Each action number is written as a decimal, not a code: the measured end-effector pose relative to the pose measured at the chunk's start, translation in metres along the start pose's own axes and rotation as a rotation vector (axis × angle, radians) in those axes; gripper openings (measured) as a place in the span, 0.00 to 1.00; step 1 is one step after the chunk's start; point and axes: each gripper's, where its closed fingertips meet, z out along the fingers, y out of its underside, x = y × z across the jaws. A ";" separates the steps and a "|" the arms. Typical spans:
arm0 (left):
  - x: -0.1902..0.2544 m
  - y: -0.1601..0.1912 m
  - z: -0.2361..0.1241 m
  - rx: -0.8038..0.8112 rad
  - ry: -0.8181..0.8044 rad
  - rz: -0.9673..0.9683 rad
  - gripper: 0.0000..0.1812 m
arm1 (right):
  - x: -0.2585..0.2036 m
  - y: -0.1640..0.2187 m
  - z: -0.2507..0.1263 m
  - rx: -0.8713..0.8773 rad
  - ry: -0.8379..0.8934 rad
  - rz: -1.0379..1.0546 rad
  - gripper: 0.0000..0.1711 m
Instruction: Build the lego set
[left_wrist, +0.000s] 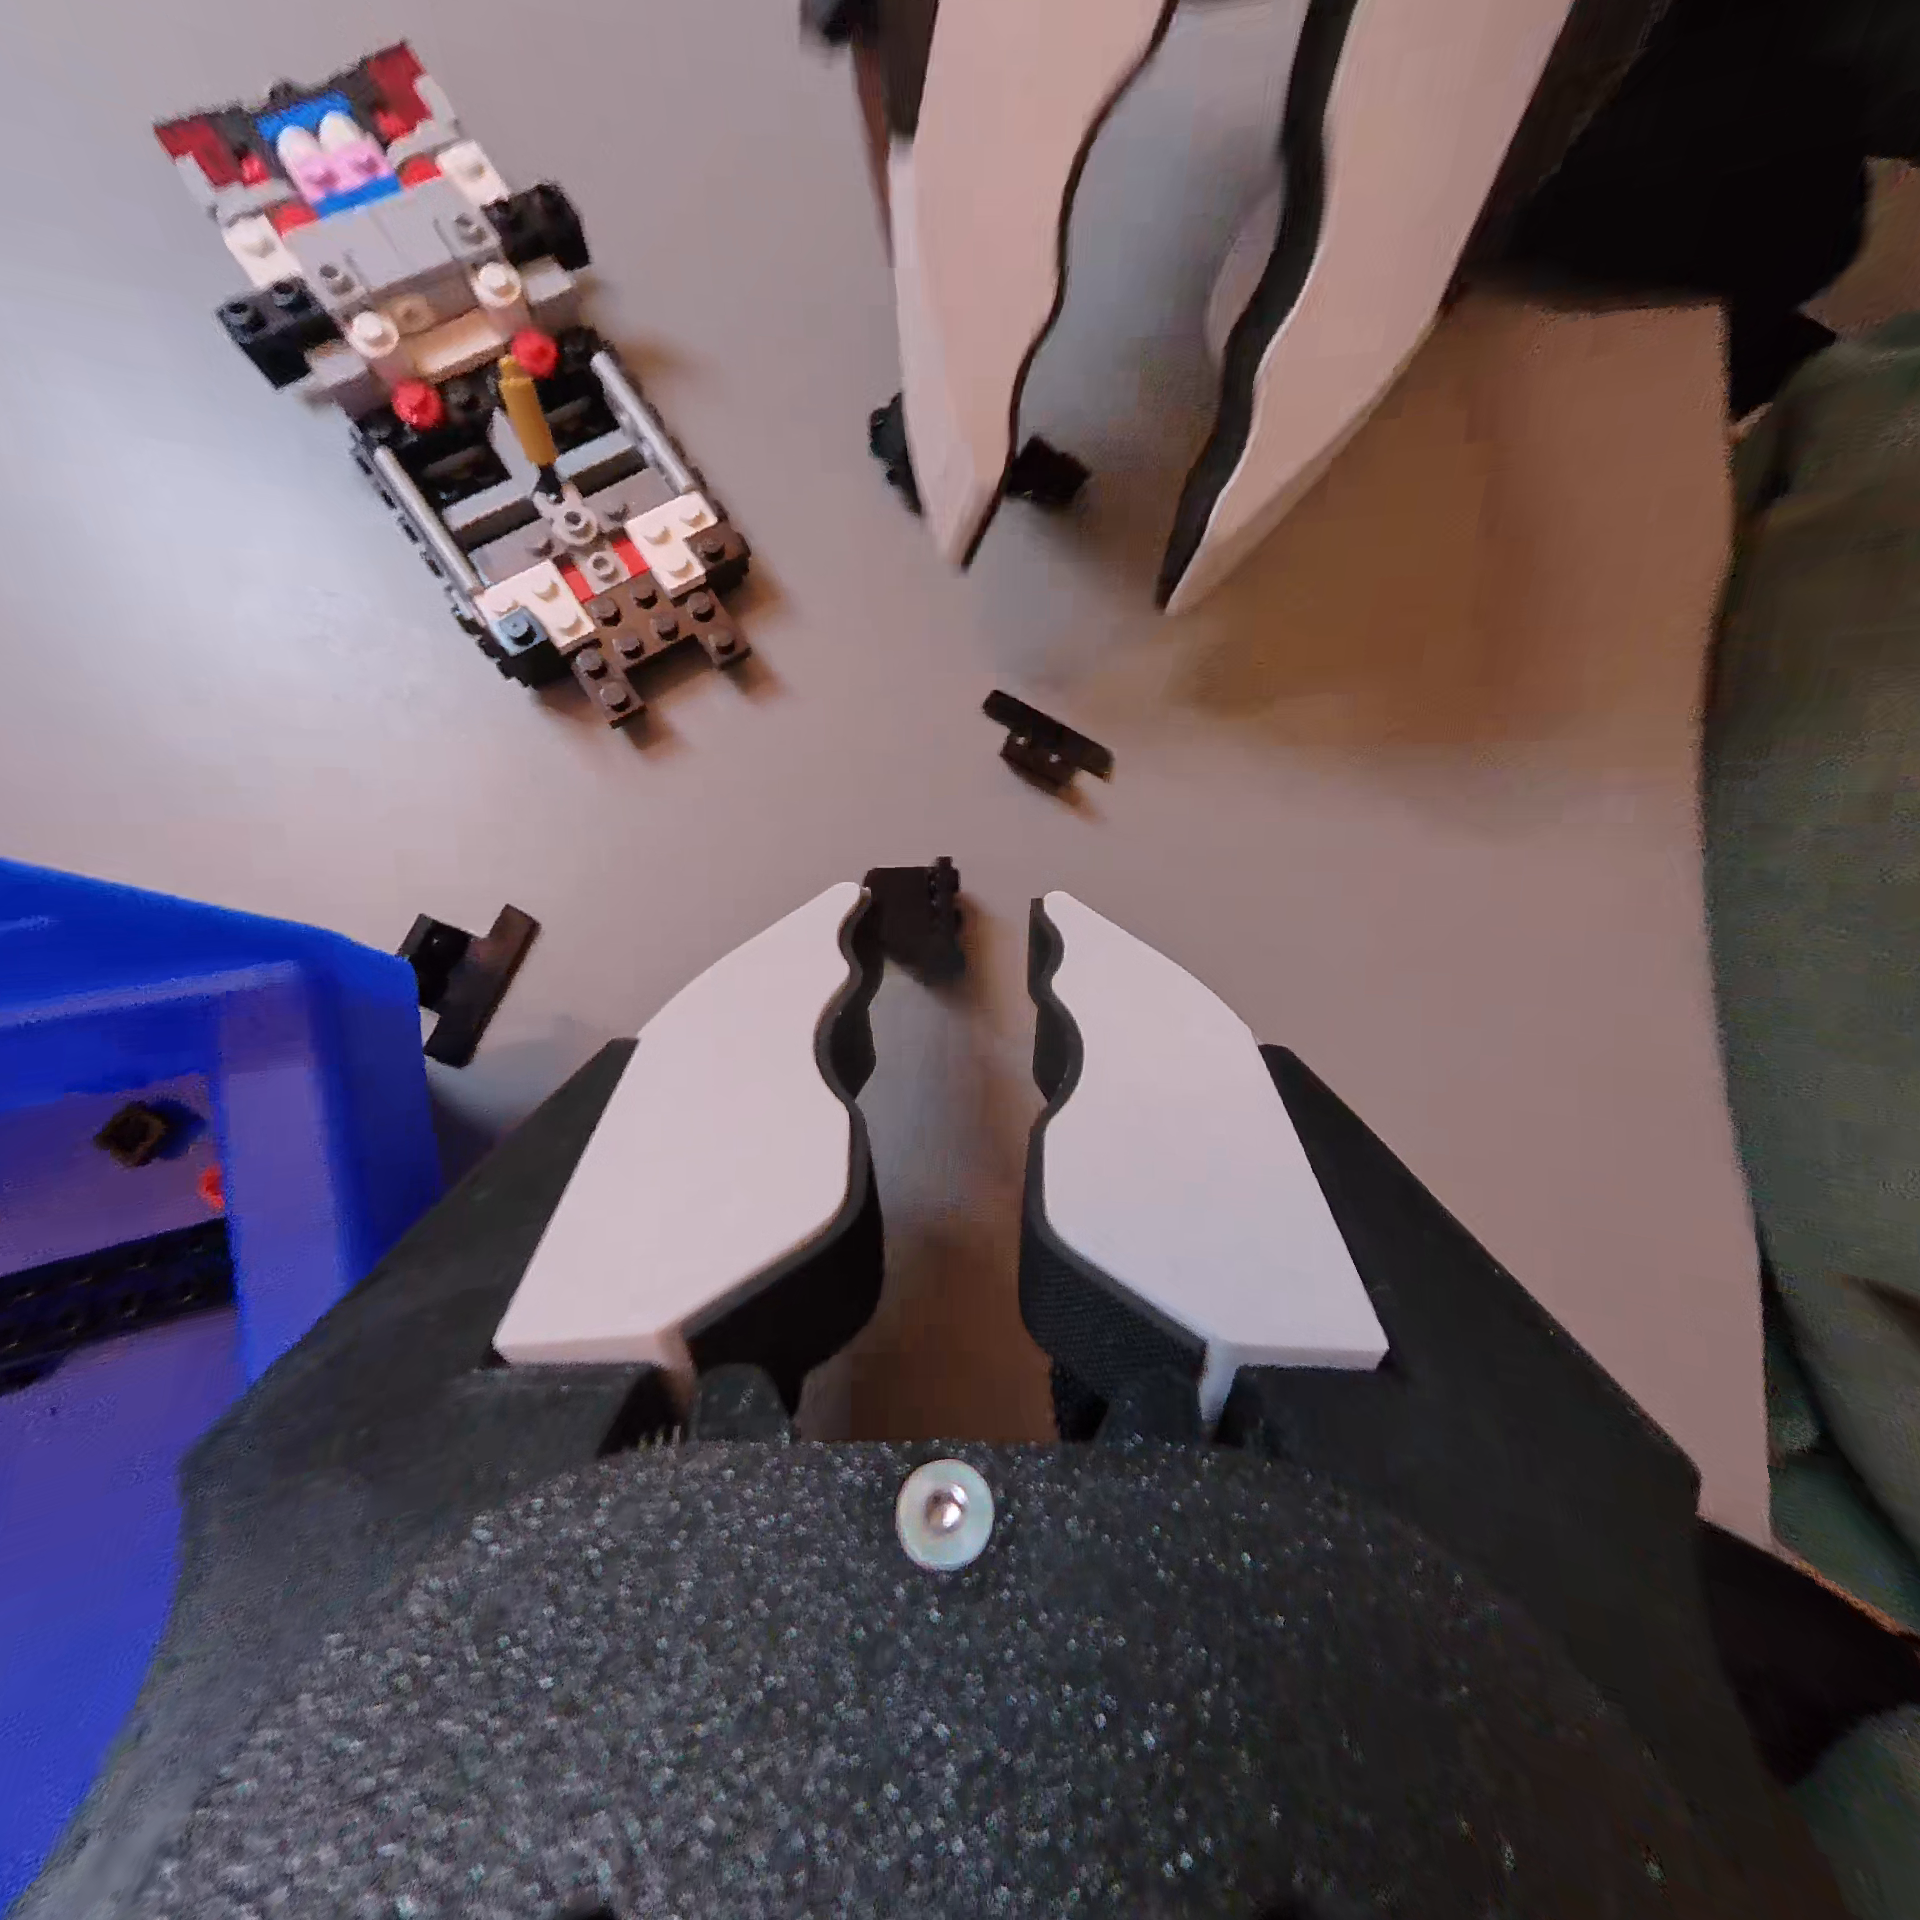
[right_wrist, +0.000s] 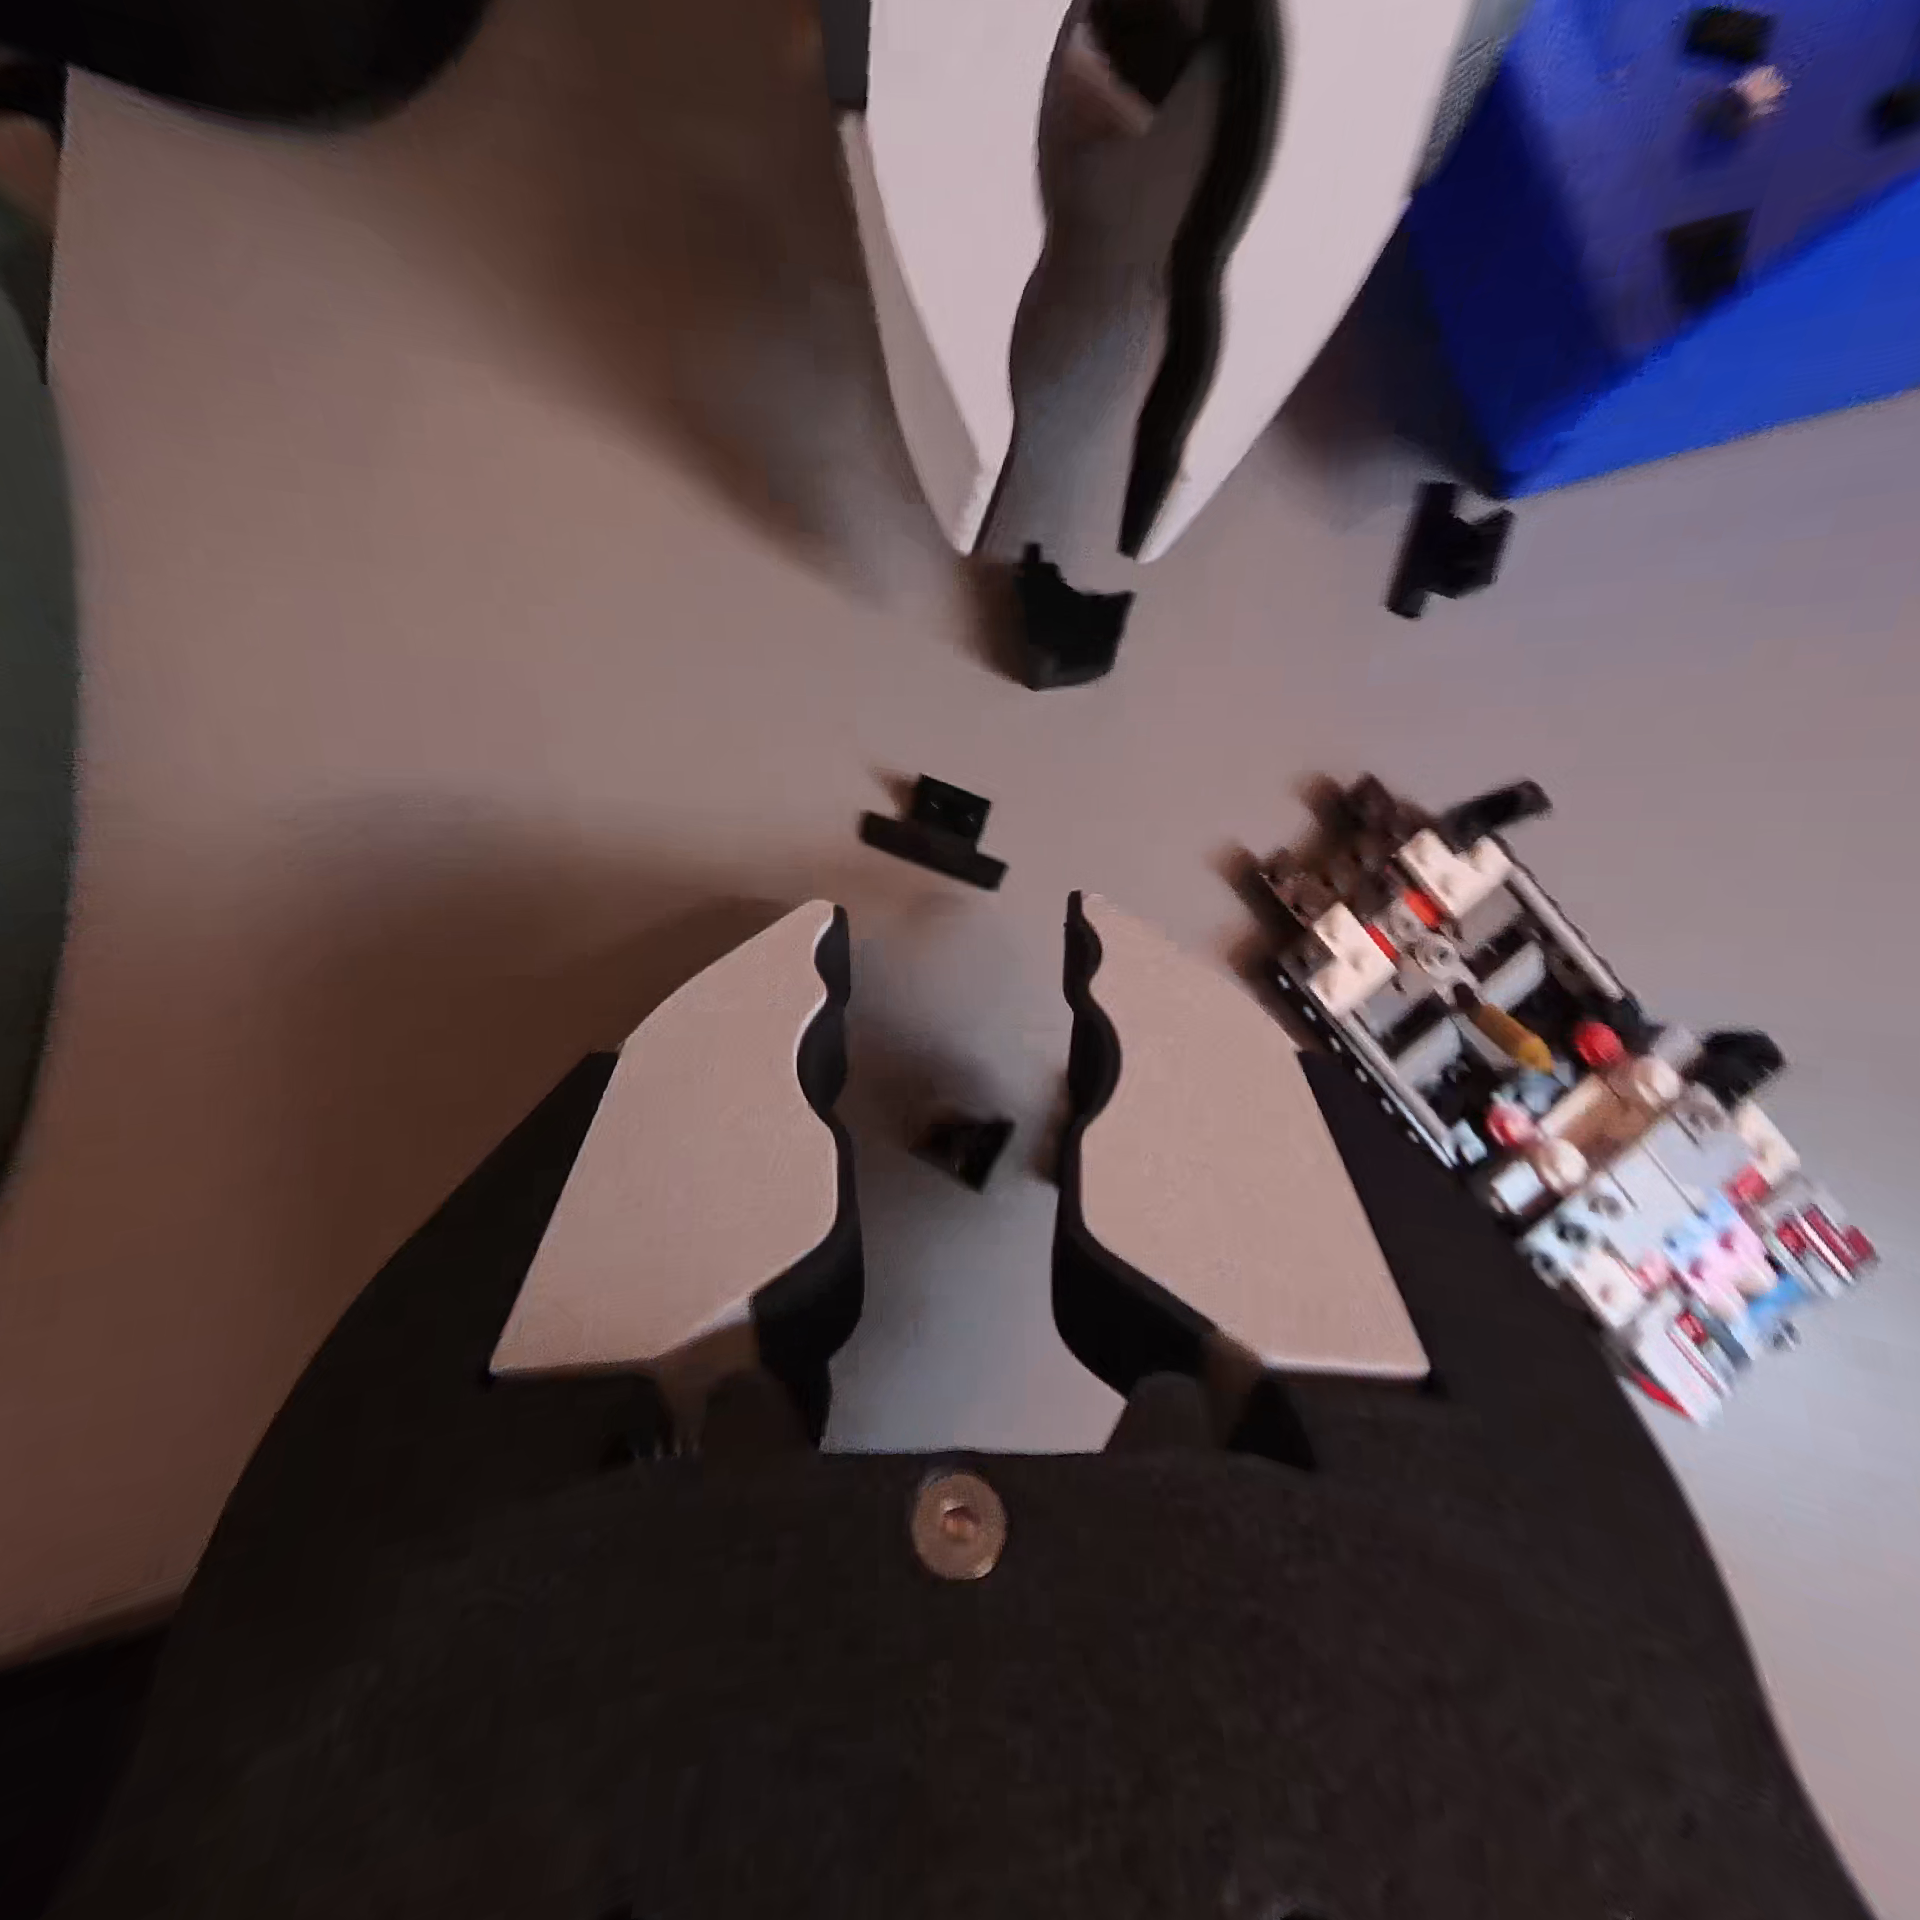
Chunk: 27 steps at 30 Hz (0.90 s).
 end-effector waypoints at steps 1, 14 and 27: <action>0.003 -0.001 -0.006 0.013 0.013 0.011 0.14 | -0.002 -0.002 0.006 -0.018 -0.006 -0.008 0.24; -0.010 0.006 -0.030 0.096 -0.008 -0.004 0.11 | 0.006 -0.005 0.005 -0.005 -0.011 0.003 0.00; -0.036 0.015 -0.025 0.012 -0.177 -0.023 0.08 | -0.010 -0.014 0.030 -0.032 -0.076 -0.083 0.24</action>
